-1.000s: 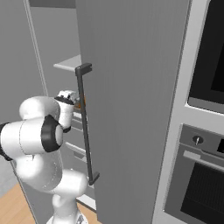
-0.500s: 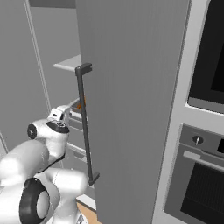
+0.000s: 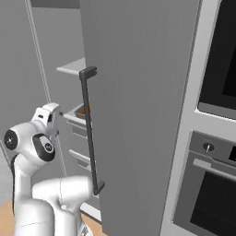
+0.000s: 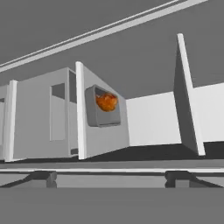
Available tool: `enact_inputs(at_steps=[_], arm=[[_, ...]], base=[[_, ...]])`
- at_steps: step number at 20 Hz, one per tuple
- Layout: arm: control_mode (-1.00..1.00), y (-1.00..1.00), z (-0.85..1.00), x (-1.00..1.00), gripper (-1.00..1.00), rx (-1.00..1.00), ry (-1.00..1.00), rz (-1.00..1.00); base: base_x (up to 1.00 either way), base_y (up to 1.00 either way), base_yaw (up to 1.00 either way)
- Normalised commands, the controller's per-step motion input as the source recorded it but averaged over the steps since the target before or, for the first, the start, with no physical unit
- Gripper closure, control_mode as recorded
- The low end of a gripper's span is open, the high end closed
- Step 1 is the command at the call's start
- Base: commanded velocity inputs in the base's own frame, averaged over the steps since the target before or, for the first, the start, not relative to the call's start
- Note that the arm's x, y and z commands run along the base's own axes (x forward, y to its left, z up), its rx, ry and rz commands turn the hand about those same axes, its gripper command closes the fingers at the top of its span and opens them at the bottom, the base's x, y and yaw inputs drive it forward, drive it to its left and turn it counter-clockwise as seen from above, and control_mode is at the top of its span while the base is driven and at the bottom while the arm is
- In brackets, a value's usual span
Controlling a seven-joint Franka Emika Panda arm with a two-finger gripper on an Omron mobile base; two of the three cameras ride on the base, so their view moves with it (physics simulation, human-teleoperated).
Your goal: Take the meat container that has the chicken drumstick and place it on the second highest rack of the freezer. Then take the vegetable container that has the garlic and lemon wedge and place it on the highest rack of the freezer.
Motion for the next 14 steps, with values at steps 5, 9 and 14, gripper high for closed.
enact_inputs(at_steps=[5,9,14], arm=[[-1.0,0.0,0.47,-1.0,-1.0,0.01,0.1,0.0],[-1.0,0.0,0.63,-0.83,-1.0,0.0,0.16,0.0],[-1.0,0.0,0.27,-0.52,-1.0,-0.02,0.11,0.0]], base=[[0.0,0.0,0.0],[0.0,0.0,0.0],[0.0,0.0,0.0]])
